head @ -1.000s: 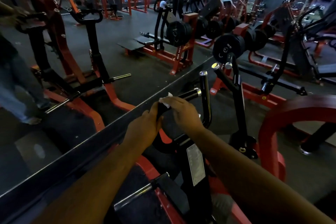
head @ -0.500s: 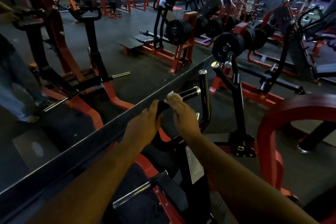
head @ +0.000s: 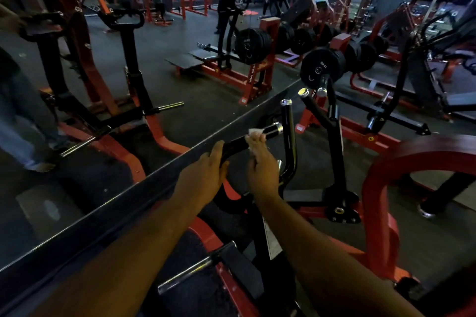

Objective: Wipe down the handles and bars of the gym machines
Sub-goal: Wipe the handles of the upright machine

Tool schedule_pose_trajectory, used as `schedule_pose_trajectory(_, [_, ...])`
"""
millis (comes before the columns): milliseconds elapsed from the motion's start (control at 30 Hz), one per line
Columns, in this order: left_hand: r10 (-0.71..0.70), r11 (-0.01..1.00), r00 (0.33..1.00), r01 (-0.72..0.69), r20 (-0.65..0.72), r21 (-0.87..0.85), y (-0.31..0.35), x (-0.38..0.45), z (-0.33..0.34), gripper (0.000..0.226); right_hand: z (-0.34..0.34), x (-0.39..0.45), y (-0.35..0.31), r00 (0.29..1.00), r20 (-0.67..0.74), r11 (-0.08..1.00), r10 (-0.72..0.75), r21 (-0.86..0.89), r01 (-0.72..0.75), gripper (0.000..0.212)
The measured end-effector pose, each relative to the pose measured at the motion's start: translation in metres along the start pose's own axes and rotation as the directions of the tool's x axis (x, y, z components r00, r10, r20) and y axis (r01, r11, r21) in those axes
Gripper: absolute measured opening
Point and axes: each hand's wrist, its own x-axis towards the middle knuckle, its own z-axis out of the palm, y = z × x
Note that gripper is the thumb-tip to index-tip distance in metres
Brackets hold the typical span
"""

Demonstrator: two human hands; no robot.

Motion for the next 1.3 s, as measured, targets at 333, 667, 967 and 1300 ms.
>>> schedule_pose_trajectory(333, [-0.004, 1.000, 1.000, 0.004, 0.011, -0.016, 0.003, -0.001, -0.003, 0.060, -0.042, 0.030, 0.016, 0.971, -0.115, 0.975, 0.207, 0.110, -0.195, 0.041])
schedule_pose_trajectory(667, [0.005, 0.995, 1.000, -0.003, 0.017, -0.099, 0.004, -0.002, -0.005, 0.056, -0.007, -0.009, -0.025, 0.944, 0.231, 0.972, -0.234, 0.067, 0.225, 0.042])
schedule_pose_trajectory(967, [-0.005, 1.000, 1.000, 0.005, 0.010, -0.003, 0.004, -0.004, -0.004, 0.058, -0.035, 0.060, 0.034, 0.999, 0.037, 0.991, 0.021, -0.132, -0.016, 0.037])
schedule_pose_trajectory(1300, [-0.019, 1.000, 0.999, 0.019, 0.030, 0.005, 0.005, -0.004, -0.004, 0.060, -0.010, -0.016, 0.001, 0.997, -0.059, 0.851, 0.047, 0.525, -0.009, 0.031])
